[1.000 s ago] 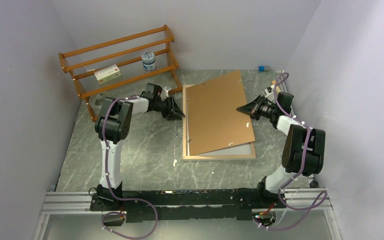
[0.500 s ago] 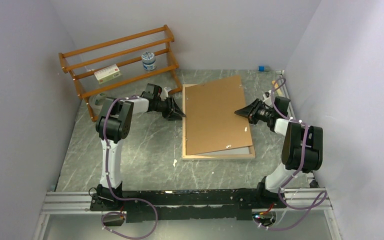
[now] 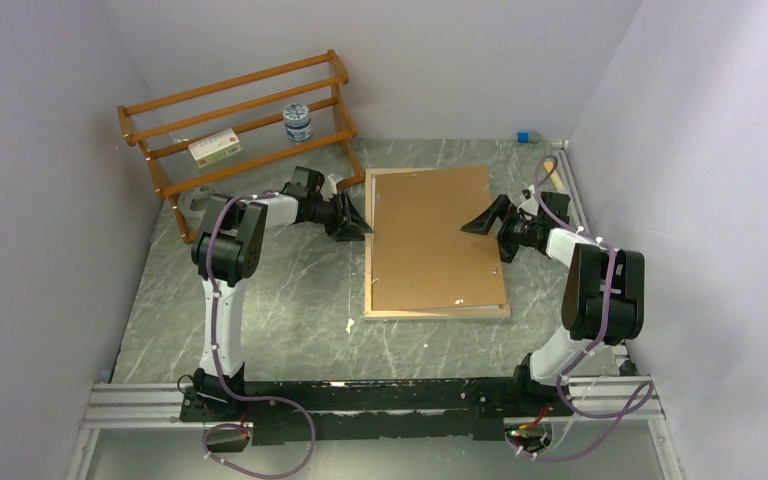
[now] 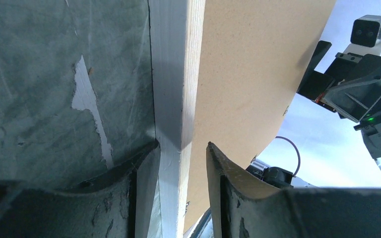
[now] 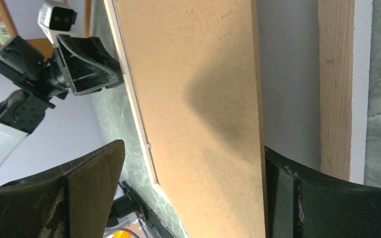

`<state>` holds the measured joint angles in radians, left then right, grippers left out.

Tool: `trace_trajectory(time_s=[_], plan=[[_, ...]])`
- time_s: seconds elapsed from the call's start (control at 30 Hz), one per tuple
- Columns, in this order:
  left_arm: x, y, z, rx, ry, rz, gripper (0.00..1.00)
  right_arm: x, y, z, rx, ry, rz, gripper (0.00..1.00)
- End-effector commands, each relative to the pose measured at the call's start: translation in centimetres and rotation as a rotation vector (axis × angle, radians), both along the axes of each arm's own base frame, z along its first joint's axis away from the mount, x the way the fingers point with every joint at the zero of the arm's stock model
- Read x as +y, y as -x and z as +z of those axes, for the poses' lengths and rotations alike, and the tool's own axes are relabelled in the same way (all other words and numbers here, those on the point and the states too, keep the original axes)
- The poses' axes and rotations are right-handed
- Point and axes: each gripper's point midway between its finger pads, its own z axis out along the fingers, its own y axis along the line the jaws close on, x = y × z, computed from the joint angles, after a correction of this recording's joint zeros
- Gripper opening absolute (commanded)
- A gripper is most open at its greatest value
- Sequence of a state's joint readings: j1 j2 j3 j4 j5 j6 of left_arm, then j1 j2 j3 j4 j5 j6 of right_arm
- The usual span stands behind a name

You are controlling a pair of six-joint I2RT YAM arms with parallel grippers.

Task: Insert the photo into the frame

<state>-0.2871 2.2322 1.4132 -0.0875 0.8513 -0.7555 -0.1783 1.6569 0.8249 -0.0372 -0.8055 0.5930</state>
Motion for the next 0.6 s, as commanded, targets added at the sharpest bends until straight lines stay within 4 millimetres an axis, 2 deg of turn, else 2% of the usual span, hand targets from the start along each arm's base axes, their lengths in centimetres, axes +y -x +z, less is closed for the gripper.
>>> trace_trajectory(time_s=[0.0, 0.23, 0.43, 0.57], plan=[[-0.1, 0.6, -1.0, 0.014, -0.047, -0.008, 0.47, -0.6, -0.8, 0.8, 0.001, 0.129, 0.031, 0.98], [-0.2, 0.6, -1.2, 0.024, -0.037, -0.001, 0.47, 0.4, -1.0, 0.2, 0.064, 0.174, 0.101, 0.98], [-0.3, 0.5, -1.3, 0.026, -0.037, 0.003, 0.49, 1.5, -1.0, 0.5, 0.098, 0.19, 0.149, 0.99], [-0.2, 0.5, -1.6, 0.038, -0.044, 0.009, 0.5, 1.1, -1.5, 0.6, 0.135, 0.297, 0.137, 0.99]])
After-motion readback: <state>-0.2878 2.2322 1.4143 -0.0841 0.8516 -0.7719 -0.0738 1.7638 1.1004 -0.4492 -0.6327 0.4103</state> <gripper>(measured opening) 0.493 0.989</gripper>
